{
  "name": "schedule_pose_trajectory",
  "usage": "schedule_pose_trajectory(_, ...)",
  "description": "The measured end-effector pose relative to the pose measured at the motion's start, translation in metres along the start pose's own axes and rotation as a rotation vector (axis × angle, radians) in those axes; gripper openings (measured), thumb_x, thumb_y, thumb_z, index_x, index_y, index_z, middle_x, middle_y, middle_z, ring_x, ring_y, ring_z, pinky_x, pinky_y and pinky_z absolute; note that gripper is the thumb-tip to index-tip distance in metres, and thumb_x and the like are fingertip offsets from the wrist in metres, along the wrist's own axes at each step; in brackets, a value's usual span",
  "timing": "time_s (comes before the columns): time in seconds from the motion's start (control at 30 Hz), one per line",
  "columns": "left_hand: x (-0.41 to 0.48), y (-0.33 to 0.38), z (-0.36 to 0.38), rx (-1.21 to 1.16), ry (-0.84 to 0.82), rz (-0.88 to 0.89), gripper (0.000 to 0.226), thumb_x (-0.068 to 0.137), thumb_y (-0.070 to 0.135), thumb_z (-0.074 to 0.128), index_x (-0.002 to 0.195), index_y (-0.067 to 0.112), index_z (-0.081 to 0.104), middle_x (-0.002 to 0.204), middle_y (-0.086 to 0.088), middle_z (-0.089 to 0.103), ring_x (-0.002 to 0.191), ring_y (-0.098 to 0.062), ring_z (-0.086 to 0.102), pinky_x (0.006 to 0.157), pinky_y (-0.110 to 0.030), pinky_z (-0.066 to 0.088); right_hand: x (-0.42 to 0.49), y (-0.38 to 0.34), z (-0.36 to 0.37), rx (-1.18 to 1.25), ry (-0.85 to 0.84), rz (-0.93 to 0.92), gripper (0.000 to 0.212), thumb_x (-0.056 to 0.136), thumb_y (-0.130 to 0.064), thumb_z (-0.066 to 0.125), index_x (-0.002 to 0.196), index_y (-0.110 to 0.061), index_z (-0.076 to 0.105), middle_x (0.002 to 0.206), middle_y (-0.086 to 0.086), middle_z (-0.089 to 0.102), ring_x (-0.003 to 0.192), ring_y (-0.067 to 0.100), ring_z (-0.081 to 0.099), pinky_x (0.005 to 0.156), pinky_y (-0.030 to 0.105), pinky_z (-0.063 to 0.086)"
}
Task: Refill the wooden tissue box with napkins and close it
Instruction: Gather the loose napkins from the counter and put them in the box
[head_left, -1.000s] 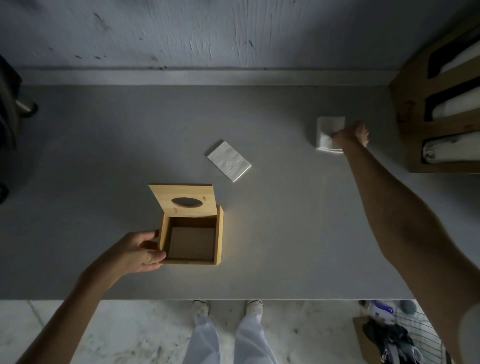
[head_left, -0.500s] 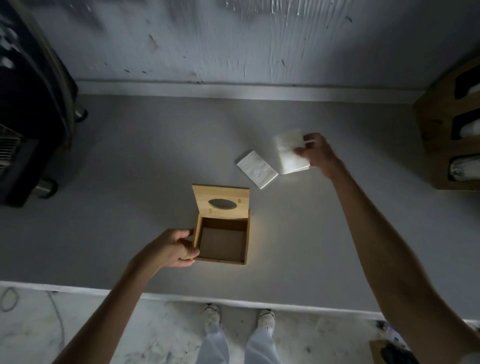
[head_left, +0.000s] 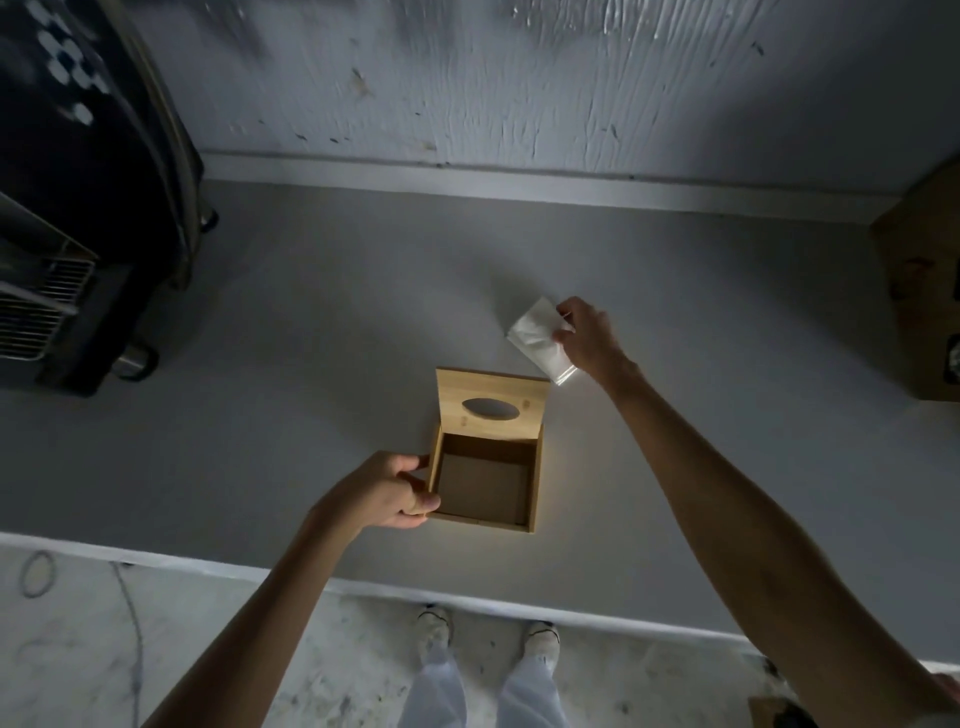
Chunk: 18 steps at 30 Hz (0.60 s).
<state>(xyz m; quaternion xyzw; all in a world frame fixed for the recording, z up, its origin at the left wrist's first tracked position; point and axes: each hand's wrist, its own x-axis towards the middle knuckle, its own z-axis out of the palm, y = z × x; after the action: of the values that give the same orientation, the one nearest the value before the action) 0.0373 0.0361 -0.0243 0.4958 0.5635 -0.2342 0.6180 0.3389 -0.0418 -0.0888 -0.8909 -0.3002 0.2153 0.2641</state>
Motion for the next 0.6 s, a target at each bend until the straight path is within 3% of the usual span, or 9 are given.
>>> schedule_pose_trajectory(0.07,-0.003,0.001,0.000,0.000,-0.005,0.008,0.077,0.076,-0.005,0.075,0.143,0.010,0.041,0.095,-0.001,0.053,0.112,-0.034,0.061,0.074,-0.026,0.060,-0.005,-0.001,0.006,-0.100,0.028,-0.058,0.033,0.086,-0.009,0.067,0.119,-0.007,0.060,0.121,0.021,0.062,0.112,0.038,0.059,0.089,0.040,0.049)
schedule_pose_trajectory(0.13,-0.005,0.002,0.000,-0.003,-0.002,0.015,0.075,0.077,-0.006,0.074,0.142,0.010,0.042,0.088,0.002,0.050,0.110,-0.033,0.061,0.083,-0.030,0.058,-0.009,-0.001,0.008,-0.176,0.059,-0.054,0.035,0.089,-0.012,0.065,0.124,-0.010,0.058,0.125,0.022,0.057,0.116,0.041,0.053,0.092,0.043,0.048)
schedule_pose_trajectory(0.23,-0.005,0.001,0.000,-0.029,-0.009,0.020,0.074,0.077,-0.009,0.072,0.142,0.009,0.042,0.089,0.000,0.050,0.109,-0.033,0.059,0.096,-0.036,0.054,-0.013,-0.006,0.009,-0.287,0.082,0.017,0.035,0.092,-0.018,0.063,0.124,-0.007,0.055,0.124,0.022,0.056,0.117,0.041,0.052,0.093,0.045,0.048)
schedule_pose_trajectory(0.33,-0.004,0.000,-0.002,-0.014,-0.026,0.030,0.076,0.076,-0.006,0.074,0.143,0.010,0.041,0.094,-0.001,0.054,0.115,-0.035,0.059,0.099,-0.040,0.053,-0.013,-0.018,0.008,-0.377,0.020,0.132,0.039,0.093,-0.017,0.062,0.126,-0.002,0.047,0.129,0.023,0.055,0.122,0.041,0.051,0.099,0.048,0.046)
schedule_pose_trajectory(0.43,-0.004,-0.002,-0.002,-0.012,-0.028,0.045,0.077,0.075,-0.006,0.075,0.142,0.010,0.042,0.098,-0.002,0.058,0.108,-0.032,0.061,0.099,-0.042,0.053,-0.013,-0.028,0.006,-0.368,-0.055,0.214,0.049,0.091,-0.017,0.063,0.133,0.001,0.045,0.135,0.023,0.052,0.126,0.039,0.050,0.103,0.048,0.046)
schedule_pose_trajectory(0.6,-0.007,-0.001,-0.002,-0.014,-0.044,0.056,0.076,0.075,-0.004,0.075,0.142,0.011,0.042,0.099,-0.002,0.060,0.108,-0.030,0.062,0.097,-0.039,0.054,-0.030,-0.029,0.013,-0.277,0.006,0.166,0.039,0.092,-0.008,0.060,0.128,0.003,0.050,0.125,0.026,0.053,0.109,0.038,0.060,0.088,0.041,0.052)
